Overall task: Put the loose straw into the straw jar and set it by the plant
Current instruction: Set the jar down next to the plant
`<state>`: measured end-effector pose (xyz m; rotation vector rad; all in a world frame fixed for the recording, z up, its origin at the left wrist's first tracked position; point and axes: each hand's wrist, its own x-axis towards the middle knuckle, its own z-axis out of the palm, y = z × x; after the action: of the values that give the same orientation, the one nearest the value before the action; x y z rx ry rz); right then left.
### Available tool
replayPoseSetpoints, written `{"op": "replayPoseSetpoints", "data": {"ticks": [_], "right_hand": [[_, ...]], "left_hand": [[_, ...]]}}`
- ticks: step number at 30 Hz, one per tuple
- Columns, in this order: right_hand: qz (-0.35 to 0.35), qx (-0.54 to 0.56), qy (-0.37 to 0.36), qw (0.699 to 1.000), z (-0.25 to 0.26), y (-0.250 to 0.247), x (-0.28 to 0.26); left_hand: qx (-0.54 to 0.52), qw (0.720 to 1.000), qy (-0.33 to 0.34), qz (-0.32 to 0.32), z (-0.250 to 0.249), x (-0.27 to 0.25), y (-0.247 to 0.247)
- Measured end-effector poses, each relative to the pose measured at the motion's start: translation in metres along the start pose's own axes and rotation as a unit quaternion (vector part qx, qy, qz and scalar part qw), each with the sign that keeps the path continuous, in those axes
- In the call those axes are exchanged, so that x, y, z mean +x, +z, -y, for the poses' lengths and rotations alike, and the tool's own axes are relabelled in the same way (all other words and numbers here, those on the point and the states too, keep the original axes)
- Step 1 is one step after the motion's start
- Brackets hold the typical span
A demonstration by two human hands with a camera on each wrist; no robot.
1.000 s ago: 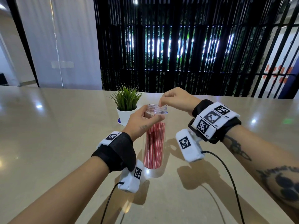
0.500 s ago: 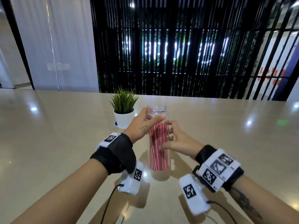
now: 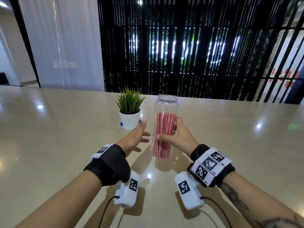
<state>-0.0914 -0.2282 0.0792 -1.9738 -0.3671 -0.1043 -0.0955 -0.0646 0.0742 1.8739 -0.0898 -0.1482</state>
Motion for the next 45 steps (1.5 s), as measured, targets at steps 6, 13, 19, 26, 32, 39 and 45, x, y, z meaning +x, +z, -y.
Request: {"op": "replayPoseSetpoints", "data": {"ticks": [6,13,19,26,32,39,45], "right_hand": [[-0.033,-0.009,0.002,0.999,0.002,0.007,0.03],[-0.025,-0.013,0.008,1.0,0.0,0.028,0.055],[-0.012,-0.024,0.008,1.0,-0.008,0.039,0.071],[-0.019,-0.041,0.031,0.999,-0.017,0.051,0.1],[-0.026,-0.039,0.054,0.997,-0.03,0.068,0.132],[-0.052,-0.045,0.077,0.995,-0.053,0.084,0.161],[-0.057,-0.057,0.087,0.993,-0.063,0.087,0.178]], "left_hand": [[0.261,0.957,-0.112,0.049,0.016,0.007,-0.011],[0.505,0.837,-0.162,0.134,0.04,0.017,-0.008],[0.471,0.866,-0.151,0.077,0.046,0.026,-0.013],[0.513,0.832,-0.168,0.128,0.052,0.025,-0.021],[0.562,0.811,-0.123,0.109,0.07,0.021,-0.015],[0.55,0.811,-0.146,0.139,0.076,0.026,-0.015],[0.553,0.809,-0.143,0.14,0.075,0.036,-0.015]]}}
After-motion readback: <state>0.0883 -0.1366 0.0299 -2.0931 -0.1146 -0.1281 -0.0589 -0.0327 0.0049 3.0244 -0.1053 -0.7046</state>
